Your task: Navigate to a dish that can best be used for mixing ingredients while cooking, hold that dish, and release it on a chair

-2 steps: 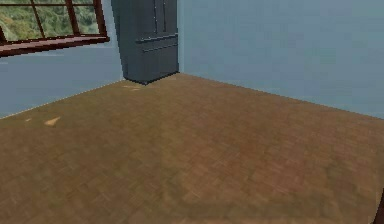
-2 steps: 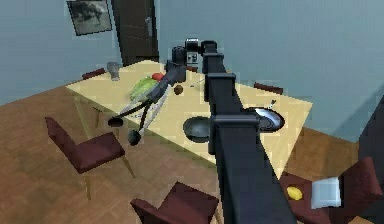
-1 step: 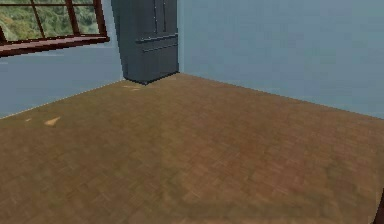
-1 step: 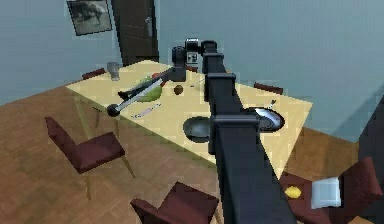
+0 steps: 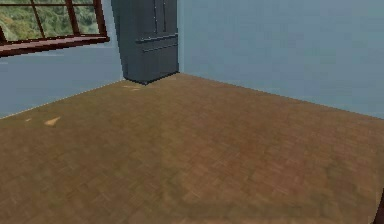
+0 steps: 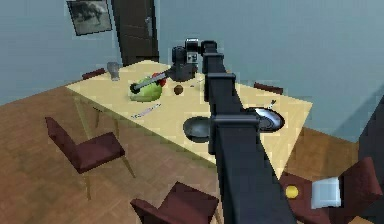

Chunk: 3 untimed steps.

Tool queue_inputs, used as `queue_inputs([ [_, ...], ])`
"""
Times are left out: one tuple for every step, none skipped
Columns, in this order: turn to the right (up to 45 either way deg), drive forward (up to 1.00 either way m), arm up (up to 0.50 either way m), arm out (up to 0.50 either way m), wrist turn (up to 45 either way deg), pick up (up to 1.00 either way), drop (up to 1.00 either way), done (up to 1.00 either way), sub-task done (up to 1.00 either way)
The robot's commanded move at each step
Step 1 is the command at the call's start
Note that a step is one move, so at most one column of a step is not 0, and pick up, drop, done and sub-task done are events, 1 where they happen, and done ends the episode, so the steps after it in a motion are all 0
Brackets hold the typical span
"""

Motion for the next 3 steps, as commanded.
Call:
queue_inputs([
  [0.0, 0.0, 0.0, 0.0, 45.0, 0.0, 0.0, 0.0, 0.0],
  [0.0, 0.0, 0.0, 0.0, 15.0, 0.0, 0.0, 0.0, 0.0],
  [0.0, 0.0, -0.28, 0.0, 0.0, 0.0, 0.0, 0.0, 0.0],
])
